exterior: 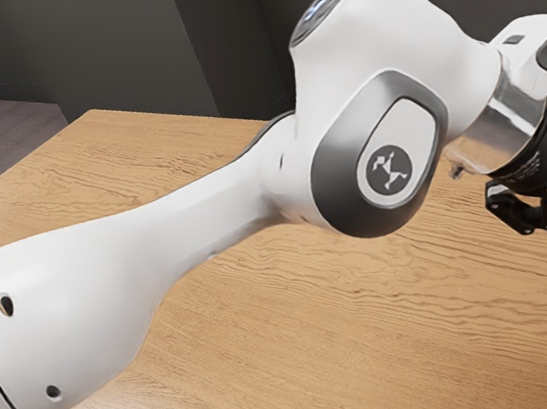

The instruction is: Pull the drawer handle with one arm to open the drawer

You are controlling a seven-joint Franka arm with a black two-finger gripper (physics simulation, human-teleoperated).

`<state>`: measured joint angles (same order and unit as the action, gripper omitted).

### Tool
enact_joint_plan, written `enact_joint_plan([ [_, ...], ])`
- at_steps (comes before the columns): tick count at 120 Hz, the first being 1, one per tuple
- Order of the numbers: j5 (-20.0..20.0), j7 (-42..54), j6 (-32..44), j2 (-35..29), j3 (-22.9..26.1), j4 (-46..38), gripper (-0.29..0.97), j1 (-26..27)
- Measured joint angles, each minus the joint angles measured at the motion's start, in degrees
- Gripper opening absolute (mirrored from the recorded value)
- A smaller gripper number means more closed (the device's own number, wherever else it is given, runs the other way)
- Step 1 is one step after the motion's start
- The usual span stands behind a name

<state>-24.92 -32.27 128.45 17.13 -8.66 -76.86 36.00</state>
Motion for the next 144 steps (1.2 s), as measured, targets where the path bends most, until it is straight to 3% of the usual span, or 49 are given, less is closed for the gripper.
enact_joint_plan([
  [144, 3.03, -0.25, 4.19, 2.72, -0.20, 1.01, 0.68, -0.54],
])
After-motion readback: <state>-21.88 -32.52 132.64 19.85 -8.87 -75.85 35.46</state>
